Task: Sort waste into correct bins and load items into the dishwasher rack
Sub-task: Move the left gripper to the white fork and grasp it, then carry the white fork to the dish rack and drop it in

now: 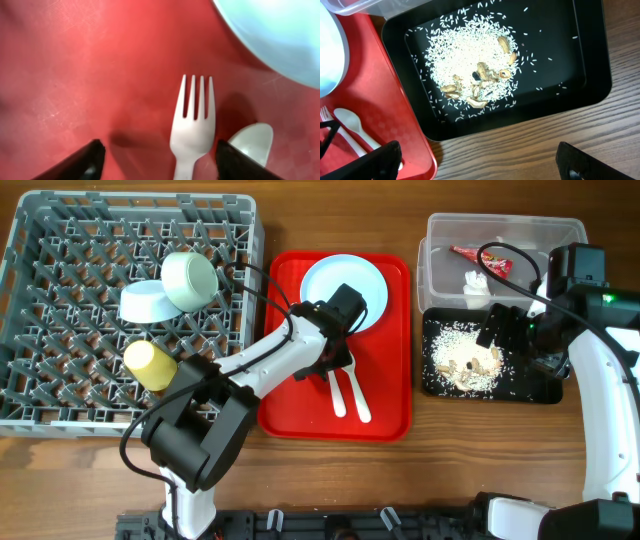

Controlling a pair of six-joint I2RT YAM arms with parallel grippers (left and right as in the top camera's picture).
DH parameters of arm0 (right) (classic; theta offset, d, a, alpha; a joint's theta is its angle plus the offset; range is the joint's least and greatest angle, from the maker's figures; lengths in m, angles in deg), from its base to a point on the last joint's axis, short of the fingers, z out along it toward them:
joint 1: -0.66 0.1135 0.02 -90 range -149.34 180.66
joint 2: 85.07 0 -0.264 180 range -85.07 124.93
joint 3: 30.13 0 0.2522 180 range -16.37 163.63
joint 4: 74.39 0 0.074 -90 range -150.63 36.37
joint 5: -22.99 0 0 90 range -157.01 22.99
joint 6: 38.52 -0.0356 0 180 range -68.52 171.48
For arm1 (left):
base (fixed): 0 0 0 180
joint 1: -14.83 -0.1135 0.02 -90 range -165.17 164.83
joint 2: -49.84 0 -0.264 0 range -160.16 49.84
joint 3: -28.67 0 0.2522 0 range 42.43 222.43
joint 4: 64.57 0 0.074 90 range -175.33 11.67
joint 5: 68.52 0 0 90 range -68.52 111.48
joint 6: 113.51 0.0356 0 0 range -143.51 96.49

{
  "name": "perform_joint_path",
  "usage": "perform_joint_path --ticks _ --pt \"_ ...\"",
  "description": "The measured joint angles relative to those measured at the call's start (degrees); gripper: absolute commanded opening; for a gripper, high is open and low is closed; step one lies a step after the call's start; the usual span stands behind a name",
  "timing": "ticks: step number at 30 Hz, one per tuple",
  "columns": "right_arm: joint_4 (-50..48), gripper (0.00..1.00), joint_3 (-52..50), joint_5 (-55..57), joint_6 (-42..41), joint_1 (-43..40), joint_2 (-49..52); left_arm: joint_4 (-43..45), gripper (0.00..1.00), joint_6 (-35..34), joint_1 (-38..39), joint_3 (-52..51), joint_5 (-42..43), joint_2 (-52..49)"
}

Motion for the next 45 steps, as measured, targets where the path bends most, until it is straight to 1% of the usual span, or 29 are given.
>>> perform_joint_path --ticks 1,8,20,22,25,27,30,37,42,45 --pt "0.0 1.0 0.0 0.0 0.0 -0.02 0.0 0.37 0.71 0.11 0.0 0.0 -0.04 0.0" --pt "0.0 1.0 0.0 0.0 0.0 0.0 0.0 2.93 0.7 0.11 0.0 0.0 -0.2 0.0" --pt "0.02 1.0 0.0 -0.02 0.0 -0.02 0.0 1.38 0.7 0.11 0.35 0.0 -3.61 -1.86" --pt "0.0 1.0 0.0 -0.02 -0.02 0.0 0.0 1.36 0.68 0.11 0.44 0.0 -3.69 -1.86" --pt "0.0 1.0 0.0 -0.02 0.0 0.0 0.0 1.33 0.56 -0.02 0.46 0.0 -3.74 -1.86" --pt "0.0 1.0 0.0 -0.02 0.0 -0.02 0.0 1.25 0.52 0.09 0.46 0.0 -3.78 -1.86" --pt "0.0 1.0 0.0 -0.02 0.0 -0.02 0.0 1.18 0.48 -0.04 0.46 0.0 -3.58 -1.86" --pt "0.0 1.0 0.0 -0.02 -0.02 0.0 0.0 1.16 0.45 -0.04 0.46 0.0 -3.37 -1.86" --pt "0.02 1.0 0.0 -0.02 0.0 0.0 0.0 1.14 0.37 -0.09 0.46 0.0 -2.89 -1.86" --pt "0.02 1.0 0.0 -0.02 0.0 0.0 0.0 1.14 0.34 -0.02 0.46 0.0 -2.47 -1.86"
